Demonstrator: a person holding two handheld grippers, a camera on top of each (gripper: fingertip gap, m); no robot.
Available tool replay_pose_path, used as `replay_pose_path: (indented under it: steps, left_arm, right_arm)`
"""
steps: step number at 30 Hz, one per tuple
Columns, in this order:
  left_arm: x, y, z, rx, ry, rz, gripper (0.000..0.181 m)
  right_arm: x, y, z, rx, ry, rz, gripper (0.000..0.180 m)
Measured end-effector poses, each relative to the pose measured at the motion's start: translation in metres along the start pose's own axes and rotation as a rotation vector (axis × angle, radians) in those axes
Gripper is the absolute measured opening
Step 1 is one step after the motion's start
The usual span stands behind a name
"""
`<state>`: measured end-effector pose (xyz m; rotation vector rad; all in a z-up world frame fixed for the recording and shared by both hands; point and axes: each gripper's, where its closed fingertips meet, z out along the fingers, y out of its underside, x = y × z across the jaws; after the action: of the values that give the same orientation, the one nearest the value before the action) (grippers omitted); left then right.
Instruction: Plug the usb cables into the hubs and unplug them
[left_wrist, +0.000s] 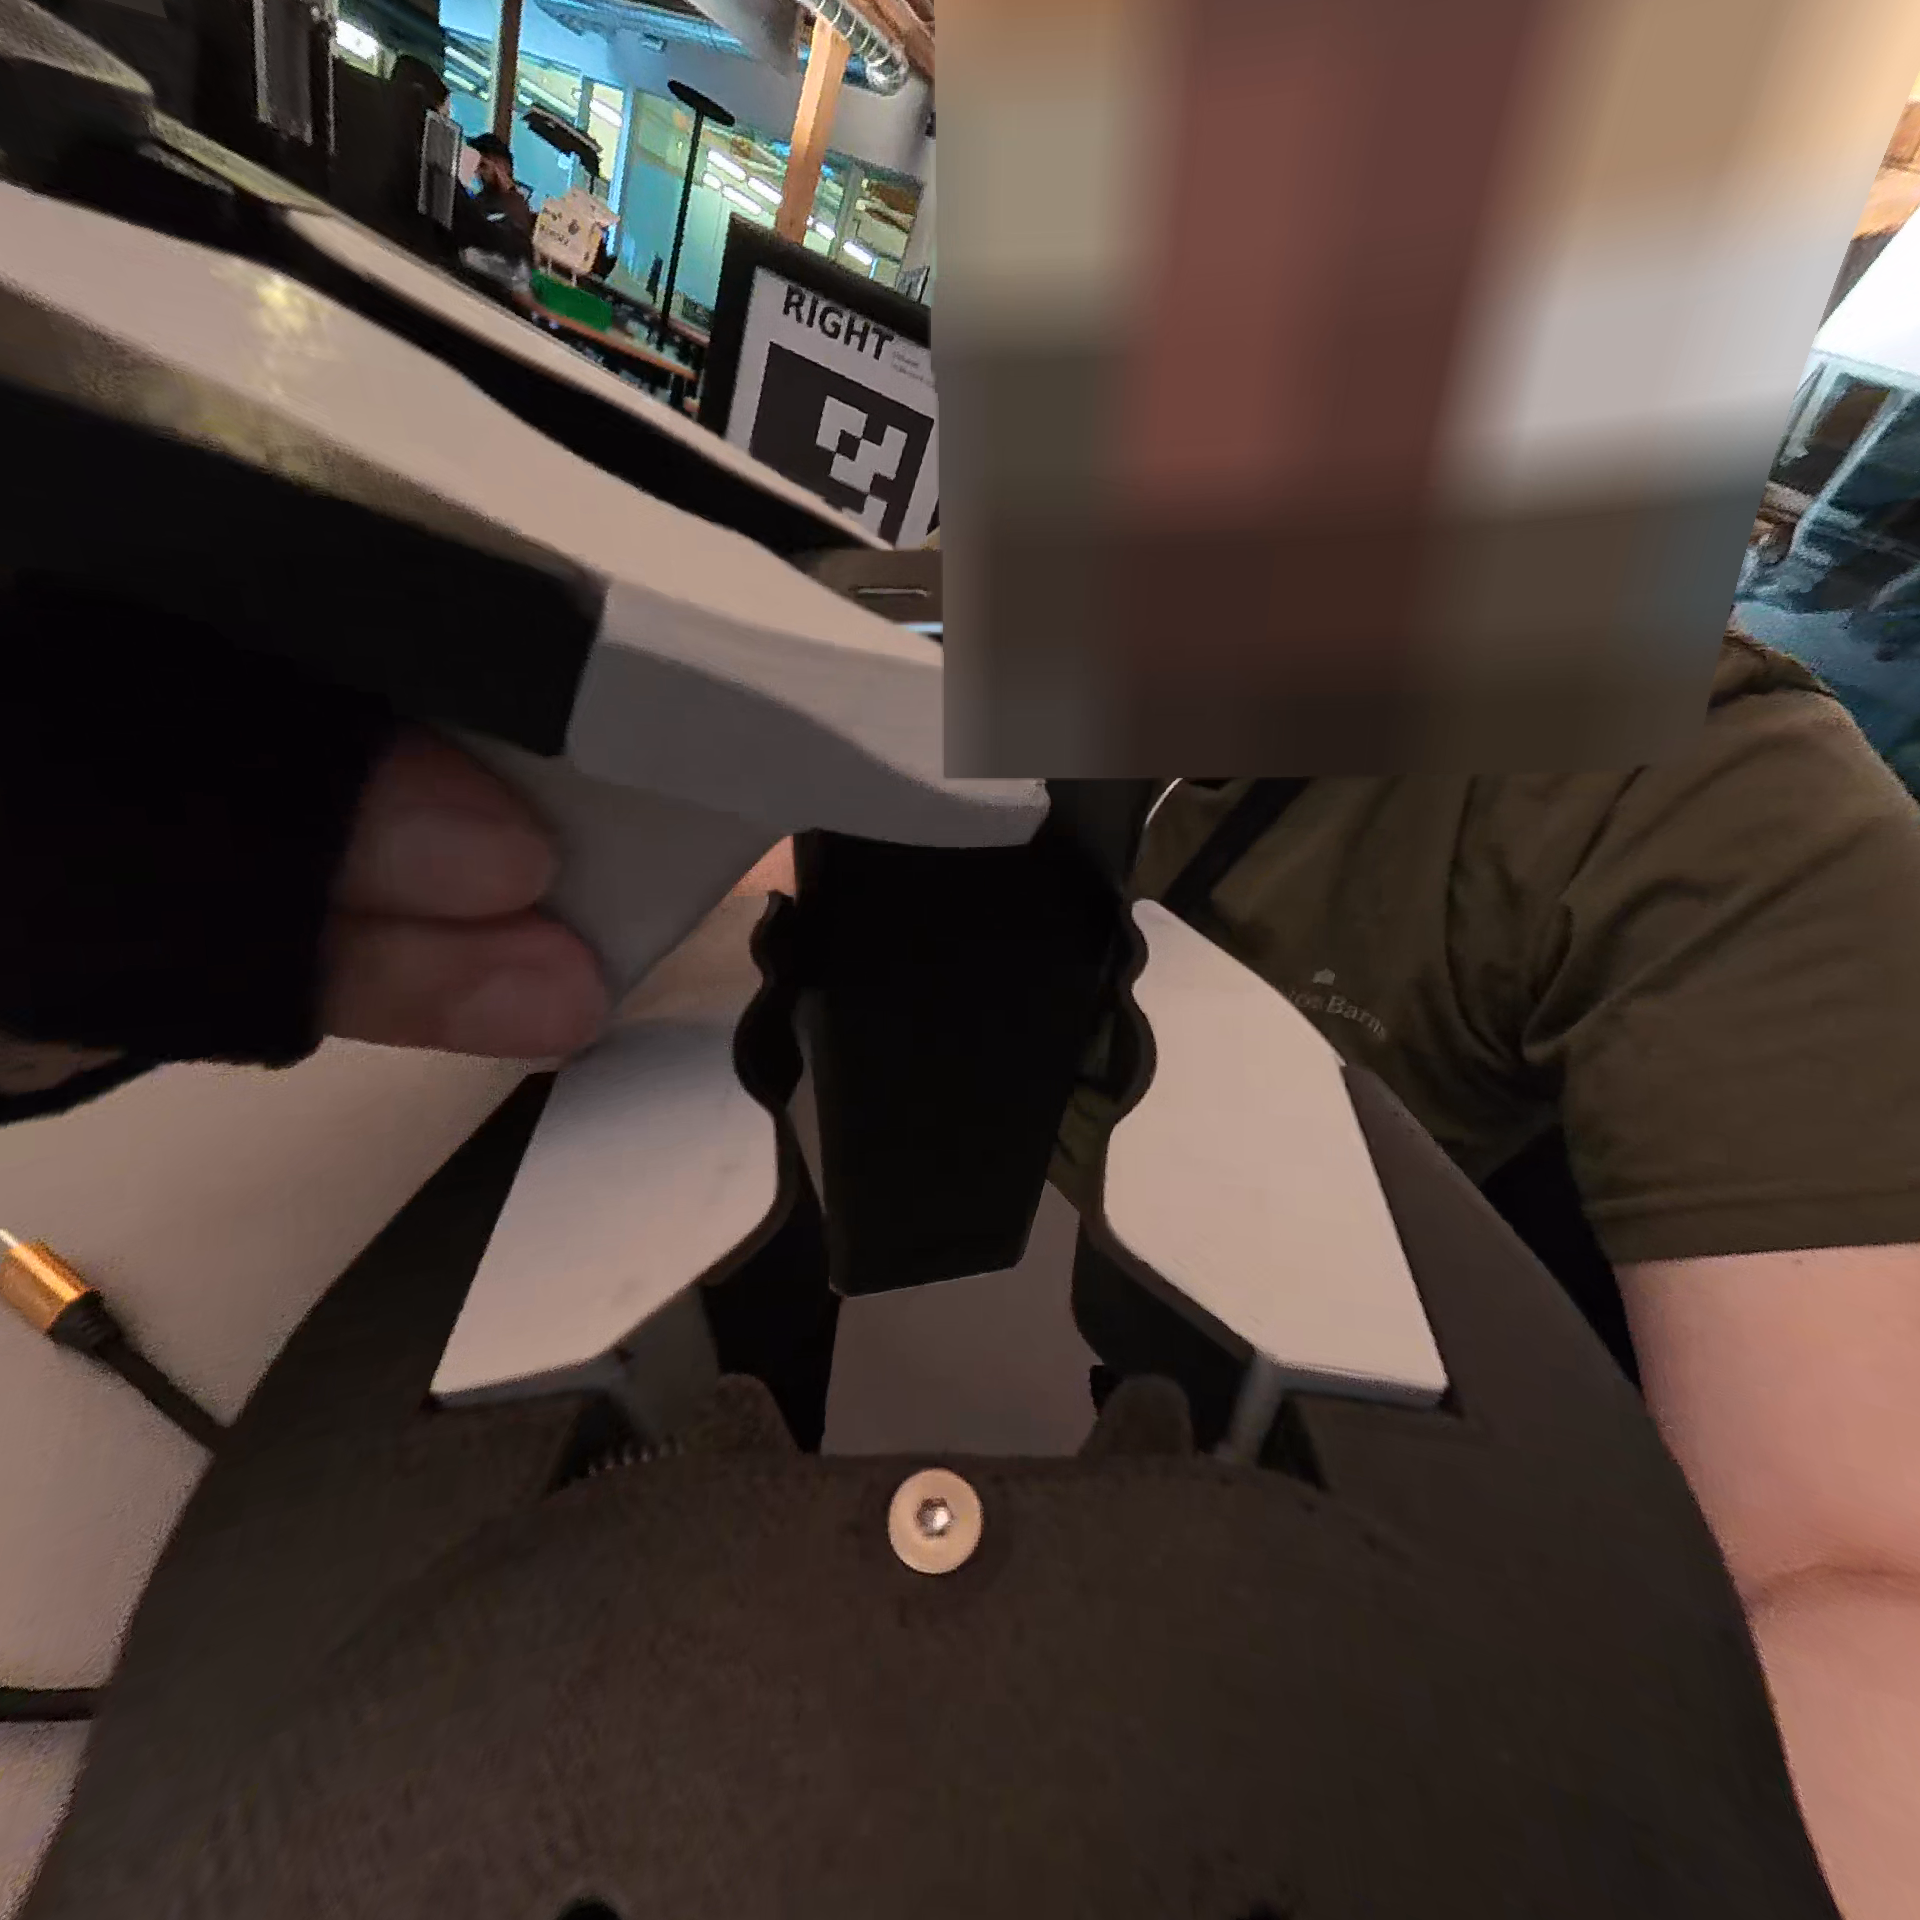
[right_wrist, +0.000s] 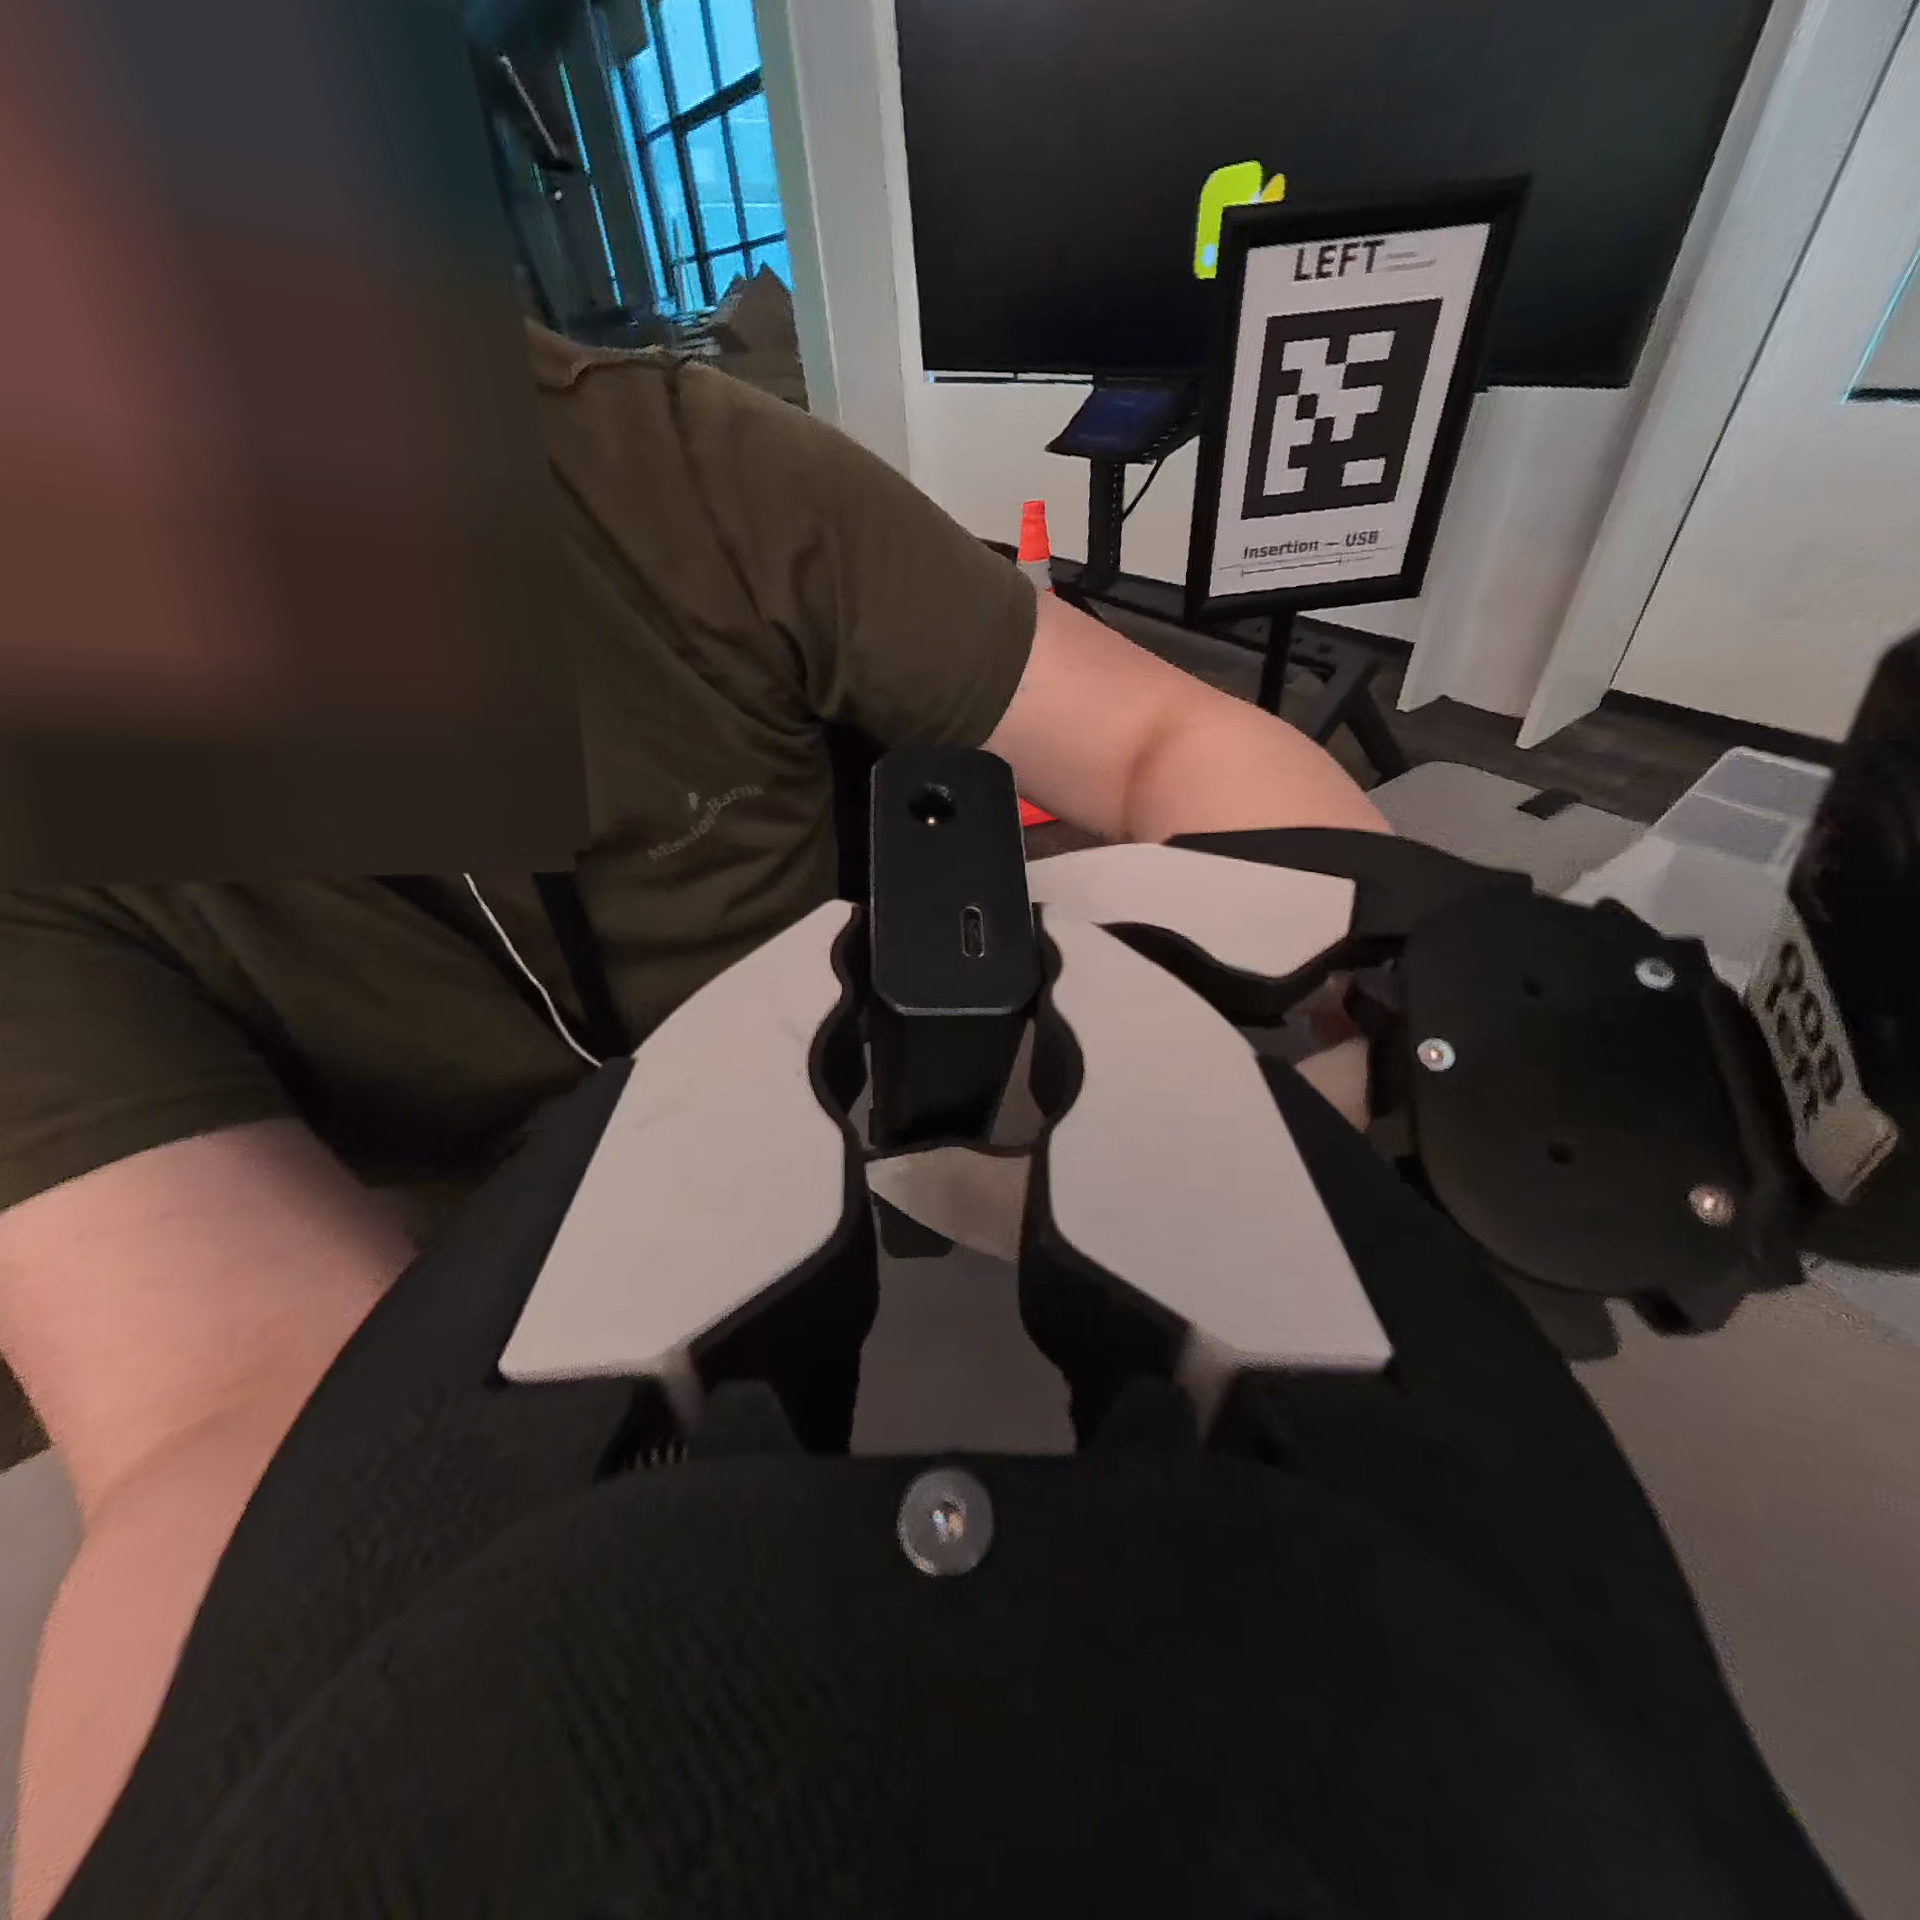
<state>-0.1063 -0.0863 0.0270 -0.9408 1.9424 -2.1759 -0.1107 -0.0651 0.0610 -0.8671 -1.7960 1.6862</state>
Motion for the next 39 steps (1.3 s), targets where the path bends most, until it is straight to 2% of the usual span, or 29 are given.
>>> replay_pose_path:
  steps: [5,9,12,16,19,26,31,35,39]
  left_arm:
    - [0.001,-0.014,-0.022,0.125,-0.055,-0.036,0.058]
    - [-0.01,-0.018,-0.062,0.18,-0.414,0.016,0.069]
    - [-0.015,-0.021,-0.1,0.247,-0.744,0.083,0.062]
    - [-0.019,-0.015,-0.114,0.23,-0.965,0.151,0.054]
    - [-0.036,-0.006,-0.12,0.146,-1.09,0.137,0.043]
    - [-0.064,0.0,-0.132,-0.042,-1.153,0.142,0.038]
    - [-0.088,0.002,-0.152,-0.208,-1.217,0.193,0.031]
    - [-0.093,-0.006,-0.16,-0.185,-1.192,0.208,0.03]
    - [-0.102,0.006,-0.167,-0.223,-1.173,0.158,0.026]
  right_arm:
    - [0.015,-0.015,-0.005,0.073,0.062,-0.065,0.028]
    - [0.04,-0.014,-0.016,0.031,0.263,-0.06,0.028]
    - [0.069,0.001,-0.025,-0.069,0.44,0.014,0.028]
    - [0.101,0.017,-0.032,-0.14,0.593,0.084,0.028]
    - [0.111,0.025,-0.032,-0.137,0.602,0.11,0.028]
    - [0.116,0.039,-0.055,-0.125,0.661,0.101,0.028]
    - [0.129,0.051,-0.082,-0.129,0.784,-0.003,0.028]
    - [0.135,0.045,-0.093,0.012,0.78,-0.047,0.028]
    - [0.14,0.054,-0.097,0.088,0.747,-0.005,0.027]
